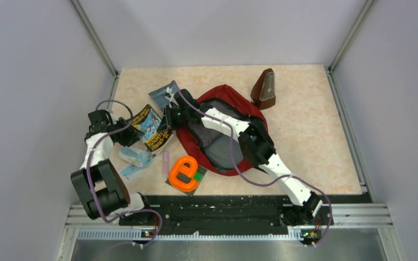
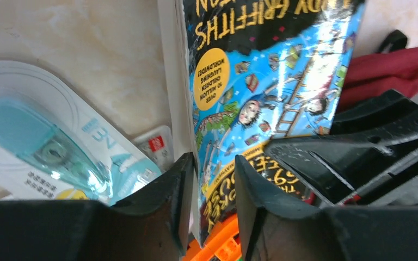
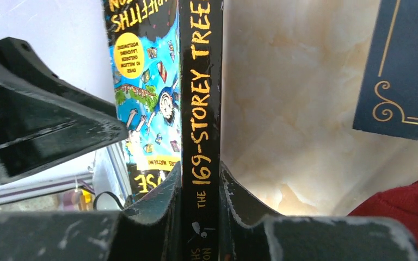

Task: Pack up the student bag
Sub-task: Pick up the book from the center of the board, then place the book in the student bag.

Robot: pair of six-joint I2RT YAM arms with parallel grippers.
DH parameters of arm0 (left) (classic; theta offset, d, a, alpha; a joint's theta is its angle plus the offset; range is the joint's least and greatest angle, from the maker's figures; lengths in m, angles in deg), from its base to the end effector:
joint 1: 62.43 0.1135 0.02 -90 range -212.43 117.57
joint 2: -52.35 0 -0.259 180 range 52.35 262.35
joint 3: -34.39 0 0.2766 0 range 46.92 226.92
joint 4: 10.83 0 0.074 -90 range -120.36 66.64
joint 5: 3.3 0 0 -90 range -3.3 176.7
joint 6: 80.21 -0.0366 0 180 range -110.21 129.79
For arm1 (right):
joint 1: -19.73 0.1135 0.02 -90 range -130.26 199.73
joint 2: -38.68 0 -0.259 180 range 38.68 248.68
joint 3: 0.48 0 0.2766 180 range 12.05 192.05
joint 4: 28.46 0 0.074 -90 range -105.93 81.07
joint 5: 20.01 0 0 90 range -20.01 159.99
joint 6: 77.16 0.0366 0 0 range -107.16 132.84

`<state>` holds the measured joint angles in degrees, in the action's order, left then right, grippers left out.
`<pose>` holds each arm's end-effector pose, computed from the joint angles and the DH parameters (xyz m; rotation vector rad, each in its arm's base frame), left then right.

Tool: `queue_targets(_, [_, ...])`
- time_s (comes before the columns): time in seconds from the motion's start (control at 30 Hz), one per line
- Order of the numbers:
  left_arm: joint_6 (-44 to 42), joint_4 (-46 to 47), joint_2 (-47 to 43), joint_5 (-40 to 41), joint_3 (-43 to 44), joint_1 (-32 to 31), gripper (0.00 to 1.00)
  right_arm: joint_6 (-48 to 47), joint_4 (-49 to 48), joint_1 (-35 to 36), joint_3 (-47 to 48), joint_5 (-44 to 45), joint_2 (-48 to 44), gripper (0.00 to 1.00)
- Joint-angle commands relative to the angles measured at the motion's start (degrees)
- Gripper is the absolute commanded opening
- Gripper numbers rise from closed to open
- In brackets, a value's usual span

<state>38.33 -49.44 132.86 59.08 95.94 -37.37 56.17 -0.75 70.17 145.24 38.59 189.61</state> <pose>0.2753 0.1100 0.1893 -0.9756 2.3310 -0.6415 0.3739 0.4826 0.1570 -0.5241 2.4144 1.4388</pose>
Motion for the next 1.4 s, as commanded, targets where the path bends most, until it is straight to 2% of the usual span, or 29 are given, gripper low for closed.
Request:
queue_targets(0.0, [-0.29, -0.25, -9.83, -3.32, 3.6, -0.8, 0.47, -7.32, -0.99, 1.74, 3.18, 2.57, -13.45, 0.0])
queue_targets(0.07, [-1.21, -0.07, -13.42, -4.19, 4.52, -0.8, 0.6, -10.55, -0.36, 1.6, 2.86, 5.3, -17.42, 0.0])
queue_targets(0.17, [-2.36, 1.0, -18.51, -5.68, 5.38, -0.8, 0.72, -14.32, 0.91, 1.06, 1.45, 10.13, -23.9, 0.0])
queue_targets(0.27, [-3.22, 1.79, -21.85, -7.84, 6.27, -1.09, 0.77, -17.43, 3.62, -0.18, -2.27, 15.78, -30.91, 0.0])
queue_targets(0.4, [-3.94, 1.89, -21.83, -7.96, 7.37, -5.79, 0.77, -20.31, 8.46, -3.55, -9.18, 22.67, -39.93, 0.0])
queue_targets(0.53, [-3.96, 2.36, -20.19, -0.55, 8.43, -18.5, 0.77, -20.17, 14.84, -9.22, -15.4, 24.33, -48.33, 0.0])
queue_targets(0.67, [2.75, 6.87, -16.59, 1.41, 7.24, -28.6, 0.77, -22.61, 22.21, -11.41, -20.72, 28.35, -55.66, 0.0])
queue_targets(0.77, [7.94, 10.47, -13.52, 3.33, 5.56, -33.18, 0.77, -23.14, 25.82, -11.67, -27.74, 31.18, -62.0, 0.0])
queue_targets(0.9, [13.36, 9.94, -7.96, 5.6, 4.44, -35.16, 0.77, -20.02, 27.3, -11.85, -38.17, 35.2, -70.28, 0.0])
queue_targets(1.07, [15.1, 9.56, -1.77, 2.77, 4.6, -36.08, 0.77, -13.36, 26.14, -11.85, -49.04, 33.56, -77.93, 0.0])
queue_targets(1.23, [14.87, 10.98, 1.67, 2.89, 4.25, -36.99, 0.77, -8.08, 23.38, -11.85, -53.4, 26.65, -80.02, 0.0])
queue_targets(1.37, [17.1, 14.83, 4.3, 2.2, 3.37, -38.01, 0.75, -6.86, 25.04, -11.85, -55.45, 24.1, -80.4, 0.0])
